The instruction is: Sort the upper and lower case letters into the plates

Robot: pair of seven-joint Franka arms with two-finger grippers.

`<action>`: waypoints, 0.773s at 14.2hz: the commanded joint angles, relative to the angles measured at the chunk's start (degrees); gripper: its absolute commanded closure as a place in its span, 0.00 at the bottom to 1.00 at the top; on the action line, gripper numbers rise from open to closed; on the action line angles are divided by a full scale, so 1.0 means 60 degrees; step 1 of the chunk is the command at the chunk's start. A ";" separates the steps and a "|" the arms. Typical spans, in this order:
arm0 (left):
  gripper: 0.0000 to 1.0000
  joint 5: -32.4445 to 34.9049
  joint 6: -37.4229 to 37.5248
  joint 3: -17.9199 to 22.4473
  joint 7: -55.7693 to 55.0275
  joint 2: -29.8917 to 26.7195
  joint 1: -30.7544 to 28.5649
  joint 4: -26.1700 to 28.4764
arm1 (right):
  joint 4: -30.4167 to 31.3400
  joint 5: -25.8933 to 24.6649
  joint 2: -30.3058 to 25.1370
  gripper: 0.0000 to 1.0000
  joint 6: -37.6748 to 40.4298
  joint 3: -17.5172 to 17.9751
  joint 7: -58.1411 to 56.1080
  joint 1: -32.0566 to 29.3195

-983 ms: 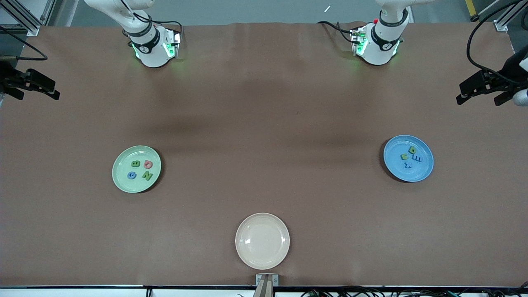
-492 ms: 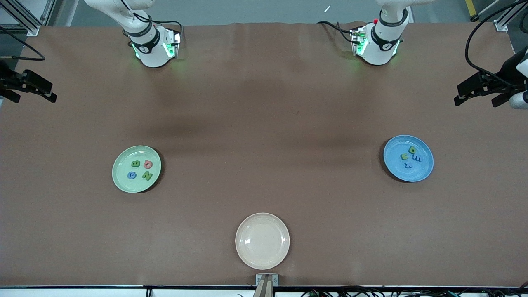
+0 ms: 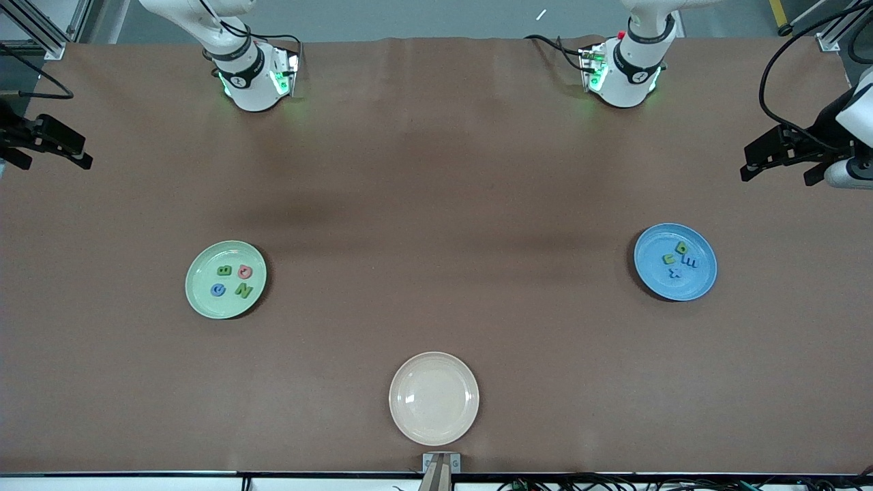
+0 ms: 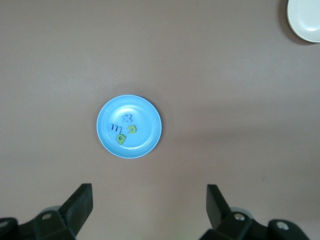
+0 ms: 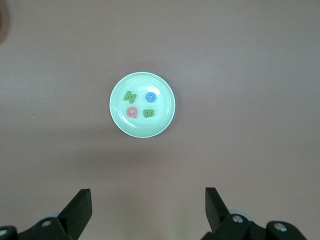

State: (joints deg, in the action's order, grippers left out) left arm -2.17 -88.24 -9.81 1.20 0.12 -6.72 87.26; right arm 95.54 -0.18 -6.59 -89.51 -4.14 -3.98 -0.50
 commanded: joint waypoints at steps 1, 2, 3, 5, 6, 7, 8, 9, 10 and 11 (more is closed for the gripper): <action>0.00 0.0172 0.0102 -0.0034 0.0034 0.0098 -0.0008 -0.0277 | -0.0220 0.0104 0.0086 0.00 -0.0008 0.0045 -0.0070 -0.0093; 0.00 0.0172 0.0102 -0.0034 0.0034 0.0098 -0.0008 -0.0277 | -0.0206 0.0104 0.0101 0.00 -0.0008 0.0045 -0.0055 -0.0079; 0.00 0.0157 0.0102 -0.0034 0.0034 0.0098 -0.0023 -0.0277 | -0.0220 0.0104 0.0101 0.00 -0.0008 0.0045 -0.0055 -0.0078; 0.00 0.0128 0.0102 -0.0034 0.0034 0.0083 -0.0037 -0.0277 | -0.0177 0.0104 0.0116 0.00 0.0007 0.0045 -0.0055 -0.0049; 0.00 0.0128 0.0102 -0.0034 0.0034 0.0054 -0.0037 -0.0277 | -0.0205 0.0104 0.0131 0.00 0.0007 0.0045 -0.0055 -0.0035; 0.00 0.0128 0.0102 -0.0034 0.0048 0.0039 -0.0037 -0.0277 | -0.0220 0.0104 0.0174 0.00 0.0007 0.0045 -0.0070 -0.0035; 0.00 0.0128 0.0102 -0.0034 0.0048 0.0024 -0.0037 -0.0291 | -0.0220 0.0104 0.0189 0.00 -0.0007 0.0045 -0.0070 -0.0035; 0.00 0.0128 0.0102 -0.0034 0.0034 0.0024 -0.0037 -0.0349 | -0.0235 0.0119 0.0189 0.00 -0.0008 0.0059 -0.0070 -0.0049; 0.00 0.0128 0.0102 -0.0034 0.0048 0.0039 -0.0037 -0.0364 | -0.0235 0.0119 0.0189 0.00 -0.0008 0.0060 -0.0070 -0.0049; 0.00 0.0128 0.0102 -0.0034 0.0048 0.0039 -0.0052 -0.0364 | -0.0235 0.0119 0.0204 0.00 -0.0008 0.0060 -0.0070 -0.0049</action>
State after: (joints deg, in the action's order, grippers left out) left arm -2.17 -88.24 -9.80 1.20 0.12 -6.78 86.46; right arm 95.02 -0.18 -5.78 -89.68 -4.07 -3.98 -0.48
